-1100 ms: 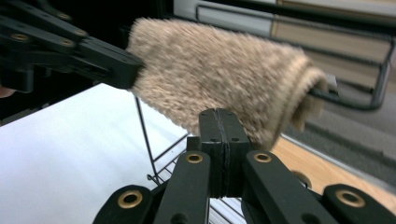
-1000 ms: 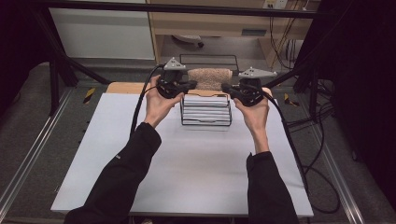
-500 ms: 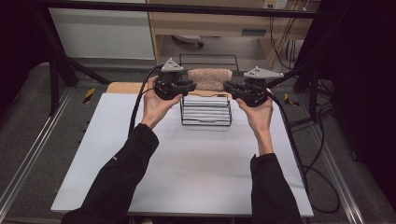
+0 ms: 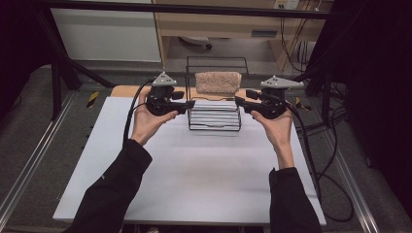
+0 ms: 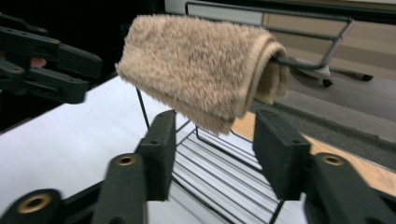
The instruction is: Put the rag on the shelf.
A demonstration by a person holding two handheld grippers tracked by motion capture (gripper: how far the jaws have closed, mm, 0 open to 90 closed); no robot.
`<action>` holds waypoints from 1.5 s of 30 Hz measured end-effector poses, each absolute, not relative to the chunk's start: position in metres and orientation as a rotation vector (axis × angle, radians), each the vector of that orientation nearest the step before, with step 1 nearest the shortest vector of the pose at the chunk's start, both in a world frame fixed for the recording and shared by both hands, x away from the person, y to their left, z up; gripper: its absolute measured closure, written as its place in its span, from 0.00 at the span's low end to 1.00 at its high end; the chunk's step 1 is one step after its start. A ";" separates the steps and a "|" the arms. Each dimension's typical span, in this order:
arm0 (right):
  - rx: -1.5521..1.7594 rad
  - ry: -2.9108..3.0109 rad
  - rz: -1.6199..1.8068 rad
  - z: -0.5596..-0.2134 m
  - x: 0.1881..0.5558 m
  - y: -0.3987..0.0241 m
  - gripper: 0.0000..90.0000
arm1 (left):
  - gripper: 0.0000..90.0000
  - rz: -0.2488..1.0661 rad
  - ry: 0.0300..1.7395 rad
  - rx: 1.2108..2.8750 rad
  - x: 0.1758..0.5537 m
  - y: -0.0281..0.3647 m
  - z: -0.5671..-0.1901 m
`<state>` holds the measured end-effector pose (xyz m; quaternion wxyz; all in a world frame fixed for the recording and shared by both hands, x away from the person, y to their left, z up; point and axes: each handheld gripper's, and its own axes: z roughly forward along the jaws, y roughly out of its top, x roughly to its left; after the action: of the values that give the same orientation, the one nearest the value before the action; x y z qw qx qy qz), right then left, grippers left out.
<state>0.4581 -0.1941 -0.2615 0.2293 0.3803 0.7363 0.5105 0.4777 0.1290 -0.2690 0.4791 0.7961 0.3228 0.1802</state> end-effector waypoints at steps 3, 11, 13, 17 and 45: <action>1.058 2.032 1.415 -0.264 0.455 -0.197 0.46 | 0.42 0.435 0.786 1.959 0.472 0.135 -0.274; 1.085 2.032 1.412 -0.276 0.442 -0.205 0.27 | 0.29 0.427 0.803 1.965 0.453 0.156 -0.289; 1.086 2.036 1.411 -0.280 0.439 -0.207 0.23 | 0.26 0.424 0.810 1.974 0.449 0.162 -0.293; 1.090 2.055 1.423 -0.291 0.433 -0.210 0.15 | 0.21 0.428 0.829 1.991 0.441 0.172 -0.305; 1.175 2.194 1.376 -0.388 0.385 -0.233 0.01 | 0.09 0.414 0.912 1.983 0.379 0.241 -0.400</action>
<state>0.3847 -0.2332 -0.3881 0.1484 0.4087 0.7630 0.4784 0.3795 0.2412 -0.3999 0.4441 0.7998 0.3677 0.1669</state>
